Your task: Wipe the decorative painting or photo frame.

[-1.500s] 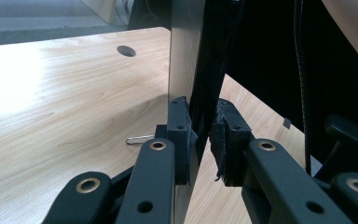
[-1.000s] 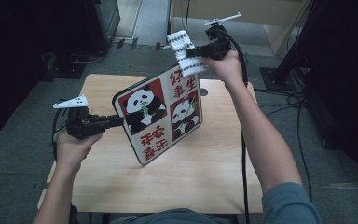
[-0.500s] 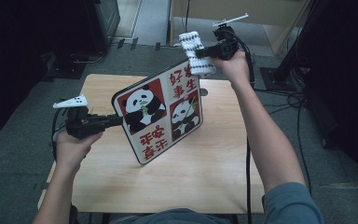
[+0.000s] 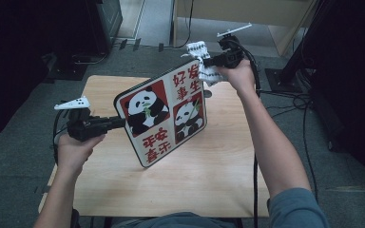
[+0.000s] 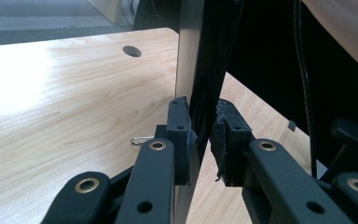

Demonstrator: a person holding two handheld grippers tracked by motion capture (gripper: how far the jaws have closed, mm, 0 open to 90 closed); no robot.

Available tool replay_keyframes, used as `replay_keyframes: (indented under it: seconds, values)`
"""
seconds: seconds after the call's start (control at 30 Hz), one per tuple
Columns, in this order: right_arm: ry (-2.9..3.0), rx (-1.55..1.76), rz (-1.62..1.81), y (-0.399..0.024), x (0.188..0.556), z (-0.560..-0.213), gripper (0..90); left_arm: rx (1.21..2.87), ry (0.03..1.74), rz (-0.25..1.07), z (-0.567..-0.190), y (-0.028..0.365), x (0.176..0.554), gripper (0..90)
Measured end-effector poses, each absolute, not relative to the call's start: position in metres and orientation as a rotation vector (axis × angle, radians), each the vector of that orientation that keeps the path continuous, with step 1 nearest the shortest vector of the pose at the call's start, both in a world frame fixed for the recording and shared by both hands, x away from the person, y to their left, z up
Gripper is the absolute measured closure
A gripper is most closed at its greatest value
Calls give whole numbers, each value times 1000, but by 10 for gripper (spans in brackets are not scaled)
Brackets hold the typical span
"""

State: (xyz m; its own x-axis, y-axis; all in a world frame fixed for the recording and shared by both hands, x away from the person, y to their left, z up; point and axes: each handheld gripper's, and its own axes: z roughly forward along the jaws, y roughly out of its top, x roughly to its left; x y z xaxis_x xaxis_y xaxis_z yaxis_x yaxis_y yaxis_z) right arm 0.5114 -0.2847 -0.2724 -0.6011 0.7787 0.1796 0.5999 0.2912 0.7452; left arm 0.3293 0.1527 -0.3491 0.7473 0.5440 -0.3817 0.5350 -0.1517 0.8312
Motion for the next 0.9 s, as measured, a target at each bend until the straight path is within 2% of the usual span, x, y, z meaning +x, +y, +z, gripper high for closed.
replay_keyframes:
  seconds: [0.9]
  values:
    - [2353, 1289, 1184, -291, 499, -308, 775, 1803, 844, 12, -349, 153, 329, 783]
